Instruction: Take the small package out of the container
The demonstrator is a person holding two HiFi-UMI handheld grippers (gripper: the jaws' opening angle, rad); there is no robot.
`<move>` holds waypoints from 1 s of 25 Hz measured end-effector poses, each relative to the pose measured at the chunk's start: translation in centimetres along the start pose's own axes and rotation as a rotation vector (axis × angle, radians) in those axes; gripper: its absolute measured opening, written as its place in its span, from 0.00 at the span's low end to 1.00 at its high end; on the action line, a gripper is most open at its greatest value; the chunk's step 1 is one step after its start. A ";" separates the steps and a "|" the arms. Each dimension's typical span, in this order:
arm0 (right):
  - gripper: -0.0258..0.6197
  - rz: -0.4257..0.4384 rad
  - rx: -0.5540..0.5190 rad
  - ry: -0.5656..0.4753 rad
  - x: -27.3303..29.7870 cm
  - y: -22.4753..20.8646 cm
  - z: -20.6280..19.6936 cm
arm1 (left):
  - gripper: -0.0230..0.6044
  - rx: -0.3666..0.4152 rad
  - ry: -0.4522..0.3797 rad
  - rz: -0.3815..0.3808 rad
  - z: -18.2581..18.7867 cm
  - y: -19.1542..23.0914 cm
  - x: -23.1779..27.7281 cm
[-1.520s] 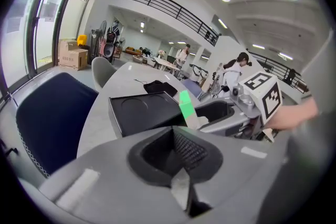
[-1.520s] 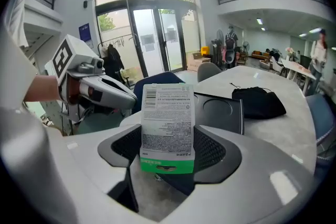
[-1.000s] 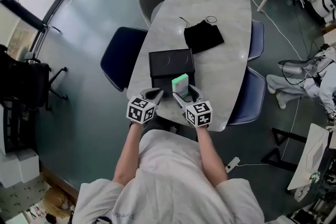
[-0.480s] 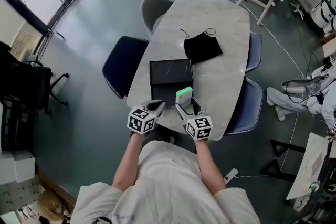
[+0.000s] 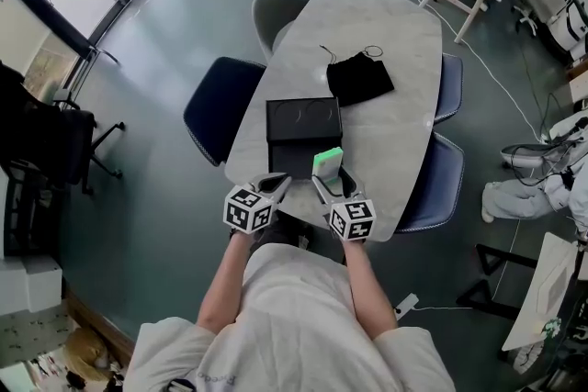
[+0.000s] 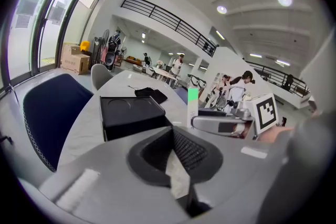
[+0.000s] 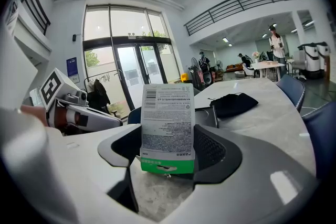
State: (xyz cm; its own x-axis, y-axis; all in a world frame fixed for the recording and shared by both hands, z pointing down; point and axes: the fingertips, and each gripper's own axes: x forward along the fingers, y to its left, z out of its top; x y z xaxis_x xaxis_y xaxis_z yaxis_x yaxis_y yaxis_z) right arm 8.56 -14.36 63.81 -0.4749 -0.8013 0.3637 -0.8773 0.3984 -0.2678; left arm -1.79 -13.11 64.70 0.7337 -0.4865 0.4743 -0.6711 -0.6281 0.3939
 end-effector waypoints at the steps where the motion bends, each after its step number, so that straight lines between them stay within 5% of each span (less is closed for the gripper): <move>1: 0.51 -0.001 0.003 0.000 0.0 -0.1 0.0 | 0.12 0.000 0.002 0.003 -0.1 0.0 0.0; 25: 0.51 0.064 0.106 0.008 -0.3 1.0 -0.9 | 0.12 0.049 0.040 -0.002 -1.2 -1.9 0.6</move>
State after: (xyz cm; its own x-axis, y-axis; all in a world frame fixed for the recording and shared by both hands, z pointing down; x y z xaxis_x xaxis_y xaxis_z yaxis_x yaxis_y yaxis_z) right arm 7.80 -13.29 64.28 -0.5308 -0.7720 0.3497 -0.8330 0.3991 -0.3832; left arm -0.18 -11.48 65.24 0.7293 -0.4615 0.5051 -0.6631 -0.6586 0.3558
